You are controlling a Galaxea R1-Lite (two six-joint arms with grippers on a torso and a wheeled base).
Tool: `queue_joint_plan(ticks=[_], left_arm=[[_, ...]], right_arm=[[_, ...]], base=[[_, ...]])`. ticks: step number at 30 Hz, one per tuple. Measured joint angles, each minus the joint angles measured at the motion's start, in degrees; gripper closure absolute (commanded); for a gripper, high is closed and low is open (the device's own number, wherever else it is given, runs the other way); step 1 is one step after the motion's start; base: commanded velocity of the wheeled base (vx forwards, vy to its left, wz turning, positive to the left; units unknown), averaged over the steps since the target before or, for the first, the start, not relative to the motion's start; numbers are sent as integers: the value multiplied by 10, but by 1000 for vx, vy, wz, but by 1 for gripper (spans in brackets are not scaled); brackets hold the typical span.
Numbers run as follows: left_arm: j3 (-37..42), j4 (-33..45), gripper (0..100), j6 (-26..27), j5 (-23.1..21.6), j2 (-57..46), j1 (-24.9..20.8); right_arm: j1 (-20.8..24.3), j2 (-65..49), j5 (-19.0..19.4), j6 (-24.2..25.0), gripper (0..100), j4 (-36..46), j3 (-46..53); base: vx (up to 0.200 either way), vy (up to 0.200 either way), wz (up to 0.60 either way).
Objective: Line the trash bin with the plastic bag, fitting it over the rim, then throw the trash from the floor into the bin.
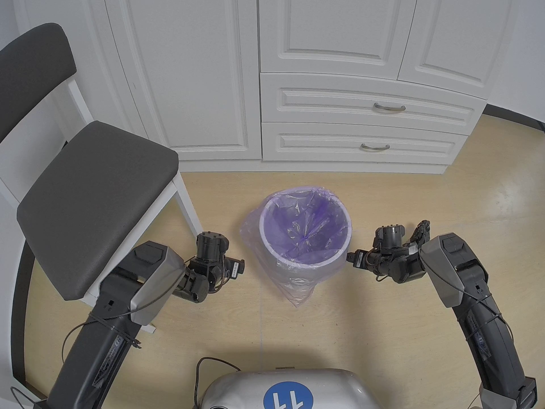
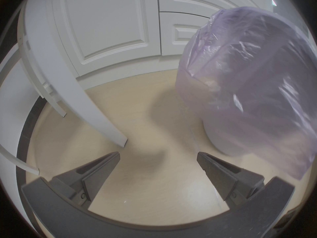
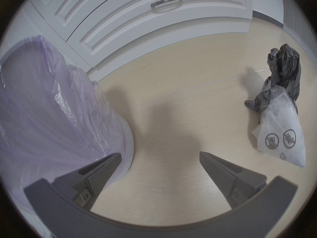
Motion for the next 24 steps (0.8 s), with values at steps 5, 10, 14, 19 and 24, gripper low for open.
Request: queue_joint_plan(ticks=[5,10,14,19,24], left_arm=[[130,-27,0,28,-39,-84,10],[202,-50,0,38,-56,-160,16],[200,-65,0,38,-66,-184,16],[125,-77,0,24,-72,-152,9],[11,-72,0,15,-64,-89,5]], right_arm=[[0,0,0,-1,0,1,0],[0,0,0,-1,0,3,0],[0,0,0,-1,0,3,0],[-1,0,0,-1,0,4,0],[-2,0,0,-2,0,5,0]], base=[[0,0,0],[0,0,0],[0,0,0],[0,0,0],[0,0,0]])
